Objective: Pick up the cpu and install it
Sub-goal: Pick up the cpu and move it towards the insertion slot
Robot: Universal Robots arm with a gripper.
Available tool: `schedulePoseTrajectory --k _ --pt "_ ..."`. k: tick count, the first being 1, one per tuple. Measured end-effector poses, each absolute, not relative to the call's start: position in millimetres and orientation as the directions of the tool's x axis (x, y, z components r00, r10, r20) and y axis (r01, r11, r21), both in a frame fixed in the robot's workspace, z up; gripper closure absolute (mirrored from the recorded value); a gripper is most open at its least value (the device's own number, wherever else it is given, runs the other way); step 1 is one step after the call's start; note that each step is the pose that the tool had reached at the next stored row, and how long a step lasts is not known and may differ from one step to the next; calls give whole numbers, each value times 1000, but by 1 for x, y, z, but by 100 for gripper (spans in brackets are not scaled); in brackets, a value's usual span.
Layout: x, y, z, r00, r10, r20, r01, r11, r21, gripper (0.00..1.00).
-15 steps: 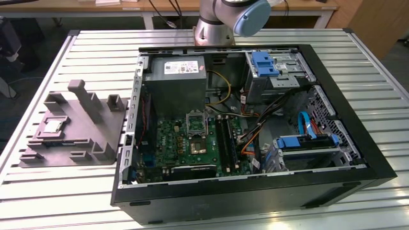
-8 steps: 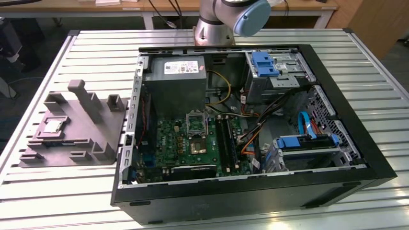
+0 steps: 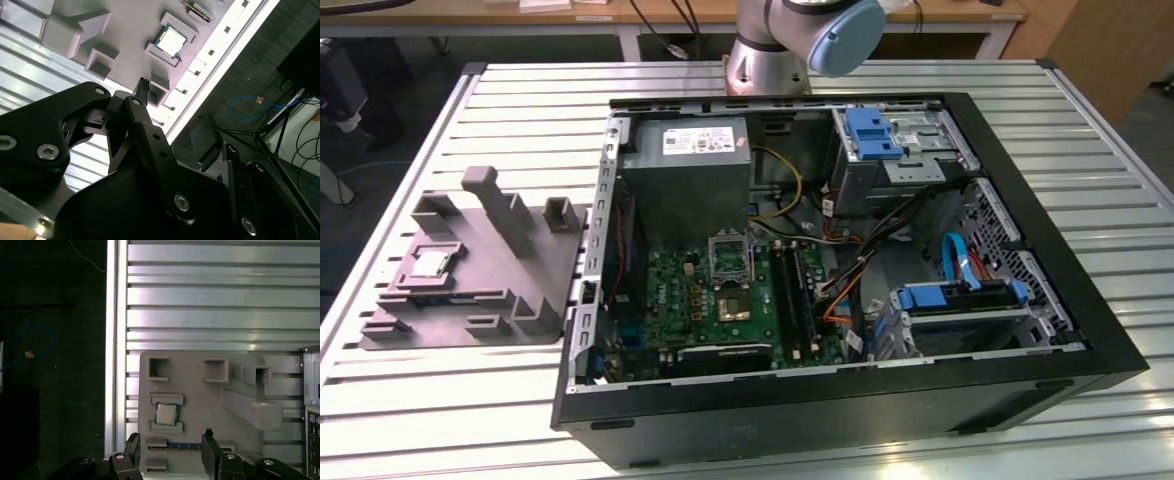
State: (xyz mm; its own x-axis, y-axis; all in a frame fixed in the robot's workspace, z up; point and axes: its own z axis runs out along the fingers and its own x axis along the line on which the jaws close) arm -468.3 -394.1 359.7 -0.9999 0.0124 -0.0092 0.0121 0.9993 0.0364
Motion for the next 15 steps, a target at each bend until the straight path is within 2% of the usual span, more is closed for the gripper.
schedulePoseTrajectory --k 15 --pt "-468 -395 344 -1000 -29 -1 -29 999 37 40"
